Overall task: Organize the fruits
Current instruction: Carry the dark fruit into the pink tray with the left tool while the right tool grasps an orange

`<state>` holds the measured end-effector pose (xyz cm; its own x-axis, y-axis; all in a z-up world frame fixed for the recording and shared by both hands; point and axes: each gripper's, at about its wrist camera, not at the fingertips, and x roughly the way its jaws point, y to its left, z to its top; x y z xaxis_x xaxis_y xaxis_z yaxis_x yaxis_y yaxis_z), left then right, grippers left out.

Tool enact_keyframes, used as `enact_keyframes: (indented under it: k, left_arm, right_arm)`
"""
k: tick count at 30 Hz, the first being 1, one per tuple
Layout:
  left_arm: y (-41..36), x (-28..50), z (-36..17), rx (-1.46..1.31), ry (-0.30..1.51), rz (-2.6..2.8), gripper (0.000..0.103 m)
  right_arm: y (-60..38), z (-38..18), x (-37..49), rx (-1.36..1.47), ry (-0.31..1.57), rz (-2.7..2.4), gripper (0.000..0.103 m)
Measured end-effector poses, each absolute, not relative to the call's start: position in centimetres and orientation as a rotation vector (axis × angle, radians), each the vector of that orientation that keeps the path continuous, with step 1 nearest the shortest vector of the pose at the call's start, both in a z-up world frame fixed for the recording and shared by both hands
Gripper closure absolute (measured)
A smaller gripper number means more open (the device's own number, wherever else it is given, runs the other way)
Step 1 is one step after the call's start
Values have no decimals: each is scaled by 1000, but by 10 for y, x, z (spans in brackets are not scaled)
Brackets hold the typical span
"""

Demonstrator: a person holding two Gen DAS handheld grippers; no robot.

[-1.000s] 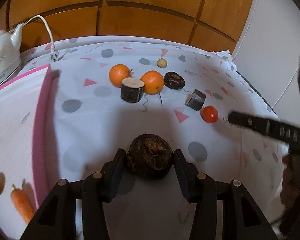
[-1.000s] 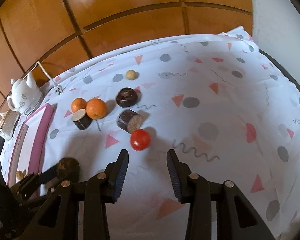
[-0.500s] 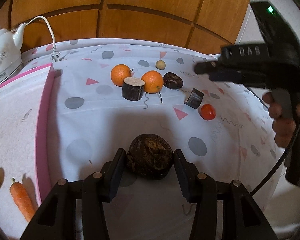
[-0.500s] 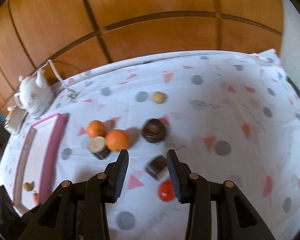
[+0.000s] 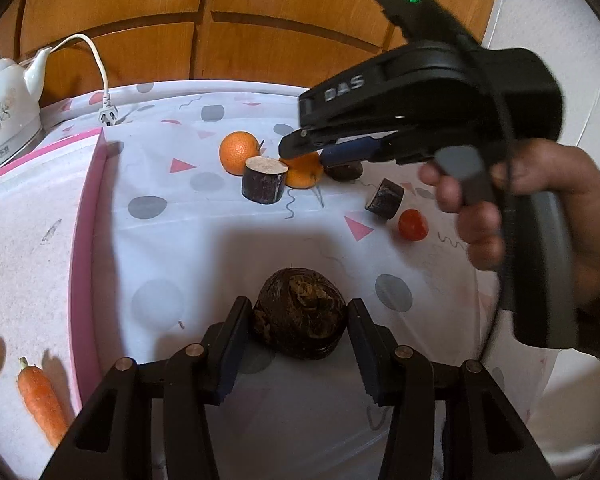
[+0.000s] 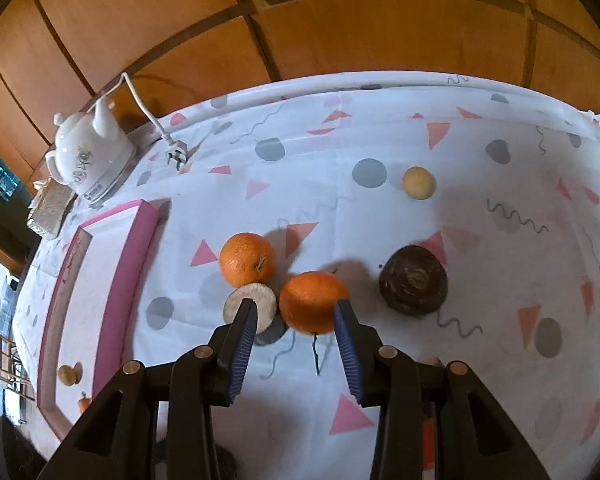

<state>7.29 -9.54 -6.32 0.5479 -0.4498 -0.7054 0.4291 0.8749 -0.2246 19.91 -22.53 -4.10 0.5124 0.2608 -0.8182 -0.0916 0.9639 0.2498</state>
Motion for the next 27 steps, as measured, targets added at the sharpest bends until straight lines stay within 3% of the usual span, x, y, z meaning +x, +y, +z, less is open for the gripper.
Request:
enact_keyframes:
  k: [15,27]
  left_arm:
    - [-89,71,-50,-28,837,-498,54]
    - [-27,73,11,-134,724,-361,53]
  right_arm:
    - [-231,-55,223,93,1022,105,61]
    - [-231,-45,216,100,985,100,67]
